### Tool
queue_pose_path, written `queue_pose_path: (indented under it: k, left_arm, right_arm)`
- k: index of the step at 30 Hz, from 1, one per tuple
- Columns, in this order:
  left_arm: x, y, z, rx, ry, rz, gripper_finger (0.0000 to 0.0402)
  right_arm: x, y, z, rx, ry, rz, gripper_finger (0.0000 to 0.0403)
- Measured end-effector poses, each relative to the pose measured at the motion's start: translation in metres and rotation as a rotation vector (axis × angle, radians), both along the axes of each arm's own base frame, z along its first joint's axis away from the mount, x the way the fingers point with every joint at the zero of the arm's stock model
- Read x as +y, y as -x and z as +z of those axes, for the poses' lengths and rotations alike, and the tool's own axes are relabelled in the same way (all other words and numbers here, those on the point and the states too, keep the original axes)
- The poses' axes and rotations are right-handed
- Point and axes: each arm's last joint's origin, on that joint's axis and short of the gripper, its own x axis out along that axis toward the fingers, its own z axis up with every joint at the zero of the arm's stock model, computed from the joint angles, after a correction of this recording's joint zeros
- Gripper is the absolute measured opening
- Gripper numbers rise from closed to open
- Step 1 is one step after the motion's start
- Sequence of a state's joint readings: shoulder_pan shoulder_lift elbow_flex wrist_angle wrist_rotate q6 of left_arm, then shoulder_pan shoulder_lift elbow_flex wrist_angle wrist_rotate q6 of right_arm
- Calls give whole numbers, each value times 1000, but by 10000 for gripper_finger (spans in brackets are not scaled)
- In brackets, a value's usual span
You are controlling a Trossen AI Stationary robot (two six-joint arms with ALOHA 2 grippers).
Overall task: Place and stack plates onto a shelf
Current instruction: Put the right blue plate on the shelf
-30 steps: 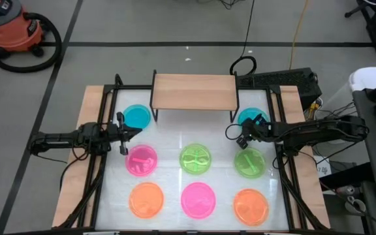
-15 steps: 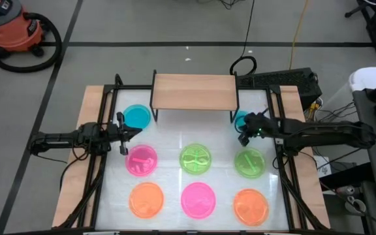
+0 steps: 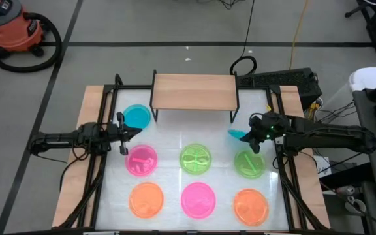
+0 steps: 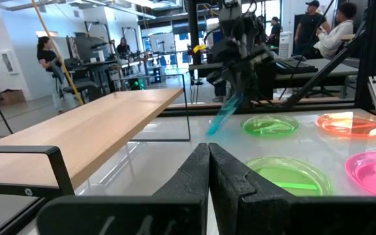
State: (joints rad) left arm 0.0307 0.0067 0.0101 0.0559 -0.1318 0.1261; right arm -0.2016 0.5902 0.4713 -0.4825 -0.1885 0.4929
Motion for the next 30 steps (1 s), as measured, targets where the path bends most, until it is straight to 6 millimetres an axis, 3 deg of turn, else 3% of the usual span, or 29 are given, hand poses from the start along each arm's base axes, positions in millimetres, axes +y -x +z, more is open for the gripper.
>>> queue_pose_path:
  k: [14, 20, 25, 30]
  left_arm:
    - [0, 0, 0, 0, 0, 0, 8]
    - [0, 0, 0, 0, 0, 0, 8]
    - [0, 0, 0, 0, 0, 0, 8]
    - [0, 0, 0, 0, 0, 0, 8]
  right_arm:
    - [2, -16, 46, -522, 38, 167, 0]
    - [-5, -18, 77, -735, 150, 67, 0]
    - [-13, -24, 117, -799, 311, 27, 0]
    - [-26, -48, 144, -758, 471, 38, 0]
